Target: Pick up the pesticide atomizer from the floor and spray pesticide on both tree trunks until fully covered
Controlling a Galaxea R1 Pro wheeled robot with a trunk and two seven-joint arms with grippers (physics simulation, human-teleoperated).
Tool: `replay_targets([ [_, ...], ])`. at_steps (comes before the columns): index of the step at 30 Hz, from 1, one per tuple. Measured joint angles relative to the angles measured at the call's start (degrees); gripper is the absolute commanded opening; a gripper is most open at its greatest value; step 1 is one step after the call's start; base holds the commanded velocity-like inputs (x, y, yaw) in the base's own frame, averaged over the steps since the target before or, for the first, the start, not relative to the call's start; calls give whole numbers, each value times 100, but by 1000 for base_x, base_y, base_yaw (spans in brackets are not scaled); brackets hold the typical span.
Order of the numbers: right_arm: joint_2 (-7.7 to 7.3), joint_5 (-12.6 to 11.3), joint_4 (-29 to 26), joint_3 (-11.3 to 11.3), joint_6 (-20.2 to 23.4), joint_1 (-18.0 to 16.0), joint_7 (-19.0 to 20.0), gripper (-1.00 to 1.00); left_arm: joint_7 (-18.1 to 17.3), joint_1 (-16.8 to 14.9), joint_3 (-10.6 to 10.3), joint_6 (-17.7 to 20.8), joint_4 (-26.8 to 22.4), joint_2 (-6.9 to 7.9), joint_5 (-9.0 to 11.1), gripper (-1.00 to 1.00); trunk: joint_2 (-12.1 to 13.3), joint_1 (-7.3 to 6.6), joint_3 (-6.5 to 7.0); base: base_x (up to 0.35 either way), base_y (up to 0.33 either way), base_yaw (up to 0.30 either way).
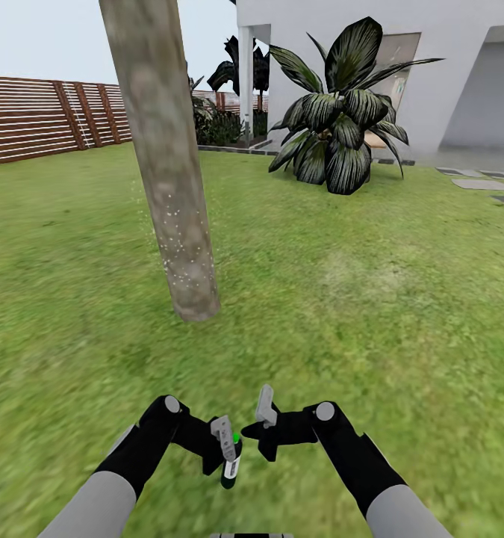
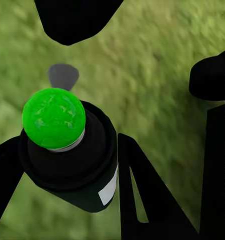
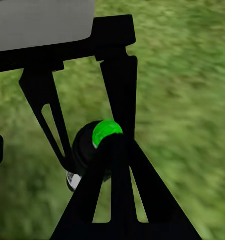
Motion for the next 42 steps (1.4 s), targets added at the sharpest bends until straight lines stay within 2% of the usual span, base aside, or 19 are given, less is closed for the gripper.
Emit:
replay_targets([
  [15,2,4,17,0,-2,0,0,-100,-71,-38,11,-2,0,4,86,-100,0,0,0,0,0,0],
  [29,-6,9,4,-2,-7,0,0,-100,-190,-123,10,-5,46,22,54,-100,0,0,0,0,0,0],
  [33,-6,9,0,-4,-7,0,0,-100,-139,-123,0,13,92,116,-35,-100,0,0,0,0,0,0],
  [36,-7,9,0,-8,-9,0,0,-100,-133,-125,15,32,100,236,-364,-100,0,0,0,0,0,0],
  [38,-9,9,2,-9,-19,0,0,-100,-133,-130,25,40,103,292,-446,-100,0,0,0,0,0,0],
  [42,-34,11,16,-55,-33,0,-7,-100,-123,-251,41,72,99,593,-477,-100,0,0,0,0,0,0],
])
